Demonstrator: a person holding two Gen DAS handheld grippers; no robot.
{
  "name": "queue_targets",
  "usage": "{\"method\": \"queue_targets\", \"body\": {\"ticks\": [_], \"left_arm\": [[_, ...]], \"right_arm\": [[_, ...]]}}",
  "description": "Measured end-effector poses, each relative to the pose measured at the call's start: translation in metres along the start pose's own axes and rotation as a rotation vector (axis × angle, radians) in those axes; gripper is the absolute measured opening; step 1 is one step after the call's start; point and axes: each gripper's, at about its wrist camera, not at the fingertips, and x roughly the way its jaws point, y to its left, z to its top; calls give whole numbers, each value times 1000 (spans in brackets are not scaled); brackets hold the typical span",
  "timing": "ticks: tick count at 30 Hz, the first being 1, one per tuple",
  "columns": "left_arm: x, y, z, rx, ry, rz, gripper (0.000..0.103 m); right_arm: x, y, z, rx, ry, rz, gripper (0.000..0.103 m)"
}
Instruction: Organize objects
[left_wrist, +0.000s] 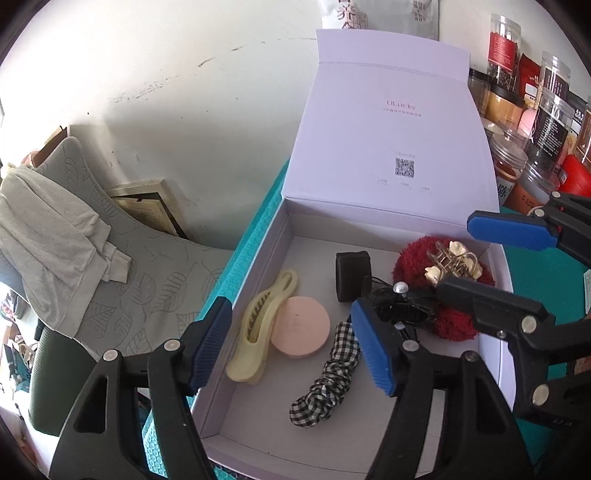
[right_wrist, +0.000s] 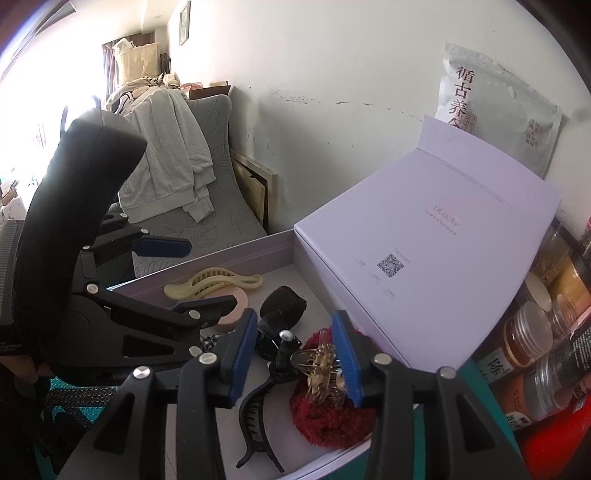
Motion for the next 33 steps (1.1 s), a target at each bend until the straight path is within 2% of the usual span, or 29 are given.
{"method": "queue_targets", "body": {"ticks": [5,8,12,18,20,28,33], "left_arm": [[-22,1,2,-2,-25,31,75],[-34,2,3,-28,-21,40,75],[-56,3,2,-42,-41,47,76],[-97,6,0,-53,-72,62,83],[-110,7,-3,-60,-87,62,85],[-168,6,-16,-72,-118,83,87],[-203,6,-27,-86,-142,95,96]], "right_arm": [[-17,0,3,31,-24,-19,48],[-27,1,3,41,-38,-9,48],[-44,2,7,55,-53,-46,49],[-73,11,11,38,-73,-79,54],[-86,15,12,37,-88,-84,59],[-128,32,13,5,-150,-118,68],[-155,41,11,13,-170,-154,69]]}}
